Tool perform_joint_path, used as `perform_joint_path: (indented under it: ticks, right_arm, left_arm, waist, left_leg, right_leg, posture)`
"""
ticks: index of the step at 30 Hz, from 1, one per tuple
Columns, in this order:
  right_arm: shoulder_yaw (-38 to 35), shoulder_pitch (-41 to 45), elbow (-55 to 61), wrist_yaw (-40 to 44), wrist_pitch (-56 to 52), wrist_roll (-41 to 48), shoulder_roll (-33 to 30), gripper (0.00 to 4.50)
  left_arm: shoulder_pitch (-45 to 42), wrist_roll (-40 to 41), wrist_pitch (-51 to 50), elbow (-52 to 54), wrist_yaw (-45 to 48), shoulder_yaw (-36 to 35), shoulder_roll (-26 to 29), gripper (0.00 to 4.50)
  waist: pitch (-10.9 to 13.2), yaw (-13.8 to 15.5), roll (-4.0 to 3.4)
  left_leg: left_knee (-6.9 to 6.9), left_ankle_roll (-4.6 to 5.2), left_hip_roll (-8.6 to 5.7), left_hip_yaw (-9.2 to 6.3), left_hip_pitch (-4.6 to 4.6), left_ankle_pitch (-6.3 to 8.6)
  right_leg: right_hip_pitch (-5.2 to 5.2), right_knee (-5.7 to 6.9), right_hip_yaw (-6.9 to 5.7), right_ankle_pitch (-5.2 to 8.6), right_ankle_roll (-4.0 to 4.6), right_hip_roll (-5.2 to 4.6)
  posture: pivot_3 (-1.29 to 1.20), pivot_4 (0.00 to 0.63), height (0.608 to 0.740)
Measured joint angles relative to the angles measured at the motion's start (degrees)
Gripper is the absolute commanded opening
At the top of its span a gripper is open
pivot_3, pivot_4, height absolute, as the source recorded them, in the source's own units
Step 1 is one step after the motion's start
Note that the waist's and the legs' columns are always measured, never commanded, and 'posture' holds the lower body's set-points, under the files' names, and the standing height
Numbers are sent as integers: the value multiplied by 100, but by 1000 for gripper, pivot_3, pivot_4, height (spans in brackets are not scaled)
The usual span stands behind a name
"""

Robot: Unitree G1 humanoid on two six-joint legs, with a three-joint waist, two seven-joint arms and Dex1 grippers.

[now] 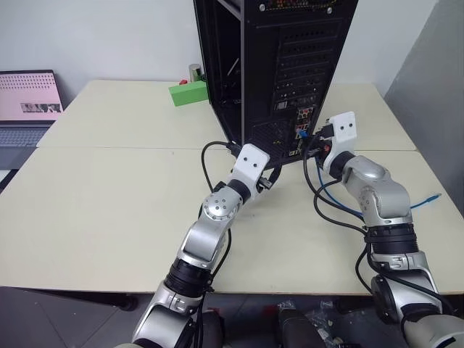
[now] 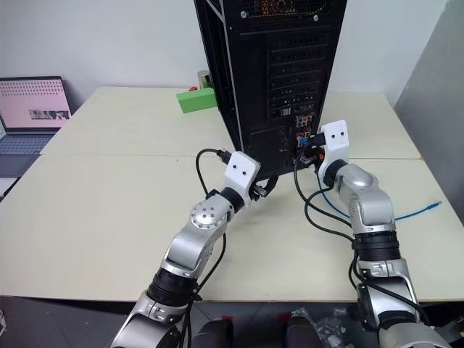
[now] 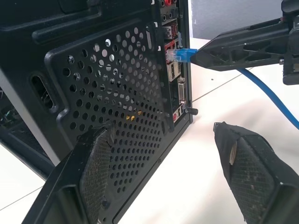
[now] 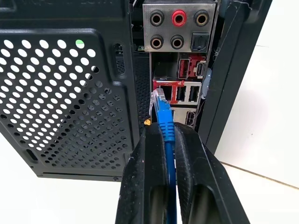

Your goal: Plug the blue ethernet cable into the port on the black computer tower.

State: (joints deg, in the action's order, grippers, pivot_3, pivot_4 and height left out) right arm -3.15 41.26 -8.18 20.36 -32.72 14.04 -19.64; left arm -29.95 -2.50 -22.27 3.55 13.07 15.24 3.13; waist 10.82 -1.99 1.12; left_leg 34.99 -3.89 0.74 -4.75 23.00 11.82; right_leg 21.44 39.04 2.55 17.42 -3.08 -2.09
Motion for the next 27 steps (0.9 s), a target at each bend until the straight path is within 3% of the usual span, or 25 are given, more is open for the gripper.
perform_joint_path:
  ticks: [27]
  right_arm:
    - [-83, 232, -296, -17, -46, 80, 42, 0]
  left_arm:
    - [33, -3, 0, 0, 14, 5, 6, 3596]
  waist:
    - [0, -34, 0]
  left_leg:
    - [-1, 0, 0, 1, 1, 0]
  right_leg:
    - [1, -2, 1, 0, 0, 0]
  posture:
    - [0, 150, 740]
